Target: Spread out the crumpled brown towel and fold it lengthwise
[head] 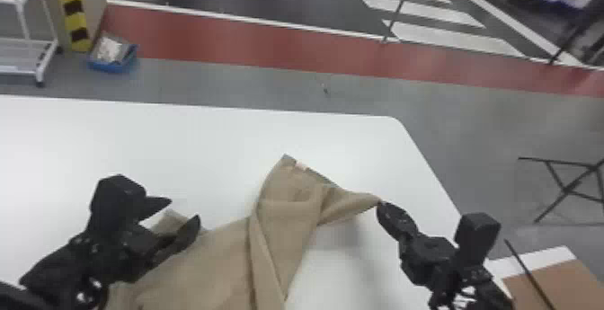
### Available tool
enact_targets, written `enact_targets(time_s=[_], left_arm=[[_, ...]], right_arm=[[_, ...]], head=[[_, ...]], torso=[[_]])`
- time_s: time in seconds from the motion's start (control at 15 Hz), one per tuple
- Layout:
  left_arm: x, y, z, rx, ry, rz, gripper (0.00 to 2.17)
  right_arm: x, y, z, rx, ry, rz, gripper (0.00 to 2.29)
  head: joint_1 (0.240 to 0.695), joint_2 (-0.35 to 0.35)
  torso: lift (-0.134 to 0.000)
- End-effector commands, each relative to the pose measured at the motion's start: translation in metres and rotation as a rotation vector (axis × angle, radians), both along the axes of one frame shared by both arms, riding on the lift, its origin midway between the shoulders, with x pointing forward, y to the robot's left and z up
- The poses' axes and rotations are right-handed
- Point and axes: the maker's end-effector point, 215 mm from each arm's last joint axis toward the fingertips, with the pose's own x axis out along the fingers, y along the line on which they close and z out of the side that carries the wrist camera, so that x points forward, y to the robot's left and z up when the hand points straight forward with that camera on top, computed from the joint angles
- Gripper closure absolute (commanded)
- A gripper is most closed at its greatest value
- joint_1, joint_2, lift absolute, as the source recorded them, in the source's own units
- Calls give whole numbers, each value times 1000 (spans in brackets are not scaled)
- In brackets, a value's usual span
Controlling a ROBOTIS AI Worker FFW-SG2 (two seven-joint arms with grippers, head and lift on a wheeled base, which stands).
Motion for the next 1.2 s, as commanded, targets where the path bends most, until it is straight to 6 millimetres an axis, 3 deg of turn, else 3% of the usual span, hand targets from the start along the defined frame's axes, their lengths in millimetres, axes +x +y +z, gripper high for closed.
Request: enact_targets(time_s=[0.0,0.47,1.13], left_arm=[[2,0,-1,10,-4,-4,667],[6,7,-4,31,5,4,667],[-1,16,-31,103,70,10,701]], right_arm=[[0,-1,0,0,-2,-2,1355],[1,0,3,-5,-11,1,1355],[1,-1,4,-5,-13,5,1355]], head=[[695,-350],[695,-350],[695,-350]], torso=[[-124],[-124],[-124]])
